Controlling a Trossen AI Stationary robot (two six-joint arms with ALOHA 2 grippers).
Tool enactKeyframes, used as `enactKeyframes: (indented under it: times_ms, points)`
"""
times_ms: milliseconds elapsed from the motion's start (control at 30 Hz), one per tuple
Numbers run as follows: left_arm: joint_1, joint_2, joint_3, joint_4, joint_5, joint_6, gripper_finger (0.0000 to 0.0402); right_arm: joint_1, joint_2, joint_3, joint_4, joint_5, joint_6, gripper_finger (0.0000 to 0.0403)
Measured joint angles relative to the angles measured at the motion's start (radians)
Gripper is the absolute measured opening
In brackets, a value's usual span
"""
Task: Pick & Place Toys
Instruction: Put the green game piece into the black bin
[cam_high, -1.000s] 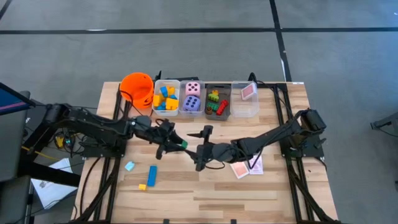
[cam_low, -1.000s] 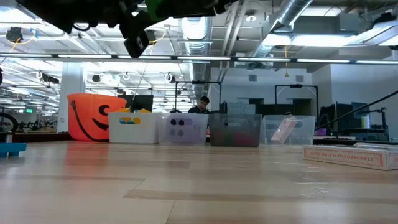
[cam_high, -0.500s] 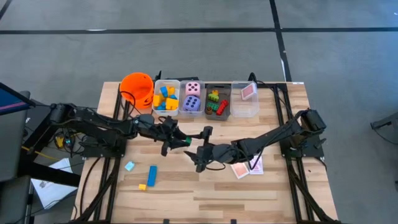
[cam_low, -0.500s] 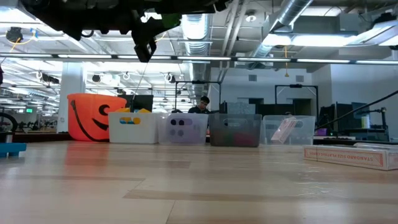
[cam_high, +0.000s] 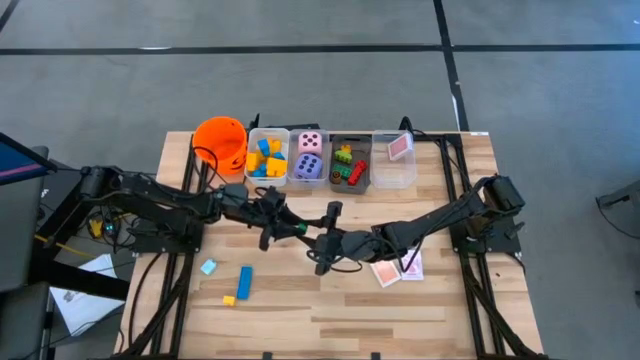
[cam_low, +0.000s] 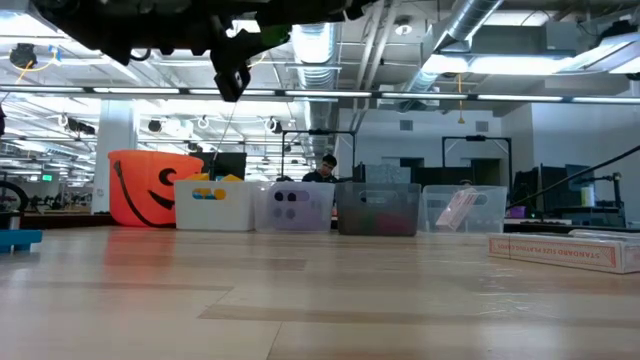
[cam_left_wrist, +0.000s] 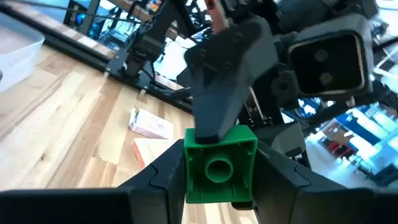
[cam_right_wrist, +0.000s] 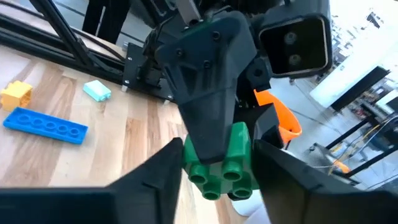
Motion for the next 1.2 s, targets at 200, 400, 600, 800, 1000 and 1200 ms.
enactKeyframes:
  times_ms: [200, 400, 600, 800, 1000, 1200]
  points:
    - [0.0, 0.0, 0.0, -0.003, 0.0, -0.011, 0.0133, 0.0, 0.0, 0.0, -0.004, 0.003, -0.01, 0.015]
    - [0.019, -0.03, -0.001, -0.01, 0.009, 0.047, 0.0185, -0.001, -0.003, 0.005, -0.015, -0.008, 0.03, 0.0145]
    - [0.062, -0.131, 0.0, -0.111, 0.052, 0.094, 0.0248, 0.0, 0.0, 0.0, -0.048, -0.007, 0.074, 0.0144]
    - [0.083, -0.266, 0.001, -0.279, 0.051, 0.161, 0.0276, -0.009, 0.0, 0.0, -0.11, 0.234, 0.131, 0.014]
    - [0.093, -0.363, 0.0, -0.445, 0.022, 0.208, 0.0275, -0.077, 0.0, 0.0, -0.317, 0.475, 0.356, 0.0142]
    - [0.093, -0.373, 0.001, -0.51, -0.039, 0.235, 0.0274, -0.222, 0.0, 0.0, -0.378, 0.424, 0.434, 0.0139]
